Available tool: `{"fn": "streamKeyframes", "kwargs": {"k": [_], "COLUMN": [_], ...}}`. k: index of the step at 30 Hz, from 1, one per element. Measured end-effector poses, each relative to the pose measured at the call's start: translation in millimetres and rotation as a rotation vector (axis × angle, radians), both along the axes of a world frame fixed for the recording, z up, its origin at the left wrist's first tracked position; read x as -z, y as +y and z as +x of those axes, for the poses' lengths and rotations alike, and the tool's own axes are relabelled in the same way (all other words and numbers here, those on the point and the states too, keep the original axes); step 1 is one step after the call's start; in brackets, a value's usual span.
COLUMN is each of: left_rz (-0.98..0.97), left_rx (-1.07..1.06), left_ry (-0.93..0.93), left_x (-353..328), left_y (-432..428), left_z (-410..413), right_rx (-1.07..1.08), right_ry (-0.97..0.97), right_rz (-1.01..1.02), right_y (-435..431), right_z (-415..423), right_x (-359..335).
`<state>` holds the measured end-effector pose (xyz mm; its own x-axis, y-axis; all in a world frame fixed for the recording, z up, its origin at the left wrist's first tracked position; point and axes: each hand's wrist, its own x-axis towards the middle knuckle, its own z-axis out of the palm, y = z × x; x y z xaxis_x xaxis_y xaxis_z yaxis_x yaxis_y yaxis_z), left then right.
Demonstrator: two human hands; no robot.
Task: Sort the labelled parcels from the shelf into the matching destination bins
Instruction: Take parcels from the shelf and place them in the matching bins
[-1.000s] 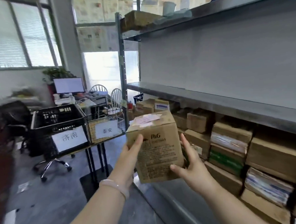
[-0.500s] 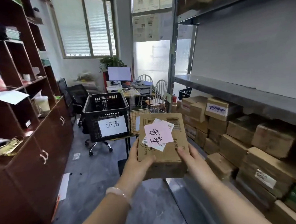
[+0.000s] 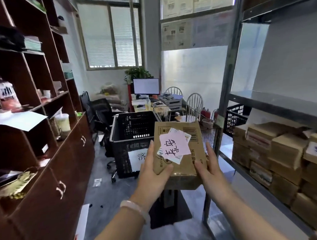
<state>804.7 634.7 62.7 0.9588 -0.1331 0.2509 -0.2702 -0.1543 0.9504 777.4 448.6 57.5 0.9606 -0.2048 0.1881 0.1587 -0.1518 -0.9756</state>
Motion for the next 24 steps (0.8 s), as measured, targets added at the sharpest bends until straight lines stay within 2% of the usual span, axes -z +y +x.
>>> {"fn": "streamKeyframes", "kwargs": {"k": [6, 14, 24], "left_rz": [0.078, 0.122, 0.117], "left_rx": [0.009, -0.014, -0.021], "left_ry": [-0.021, -0.091, -0.08], "left_x": [9.3, 9.6, -14.5], "left_y": [-9.6, -63.1, -156.7], "left_z": [88.2, 211.0, 388.8], "right_rx": [0.009, 0.054, 0.006], "right_ry": [-0.052, -0.089, -0.091], "right_rz": [-0.141, -0.09, -0.086], "right_y": [1.1, -43.8, -143.4], "right_z": [84.8, 203.8, 385.9], "right_x": [-3.5, 8.0, -22.2]}}
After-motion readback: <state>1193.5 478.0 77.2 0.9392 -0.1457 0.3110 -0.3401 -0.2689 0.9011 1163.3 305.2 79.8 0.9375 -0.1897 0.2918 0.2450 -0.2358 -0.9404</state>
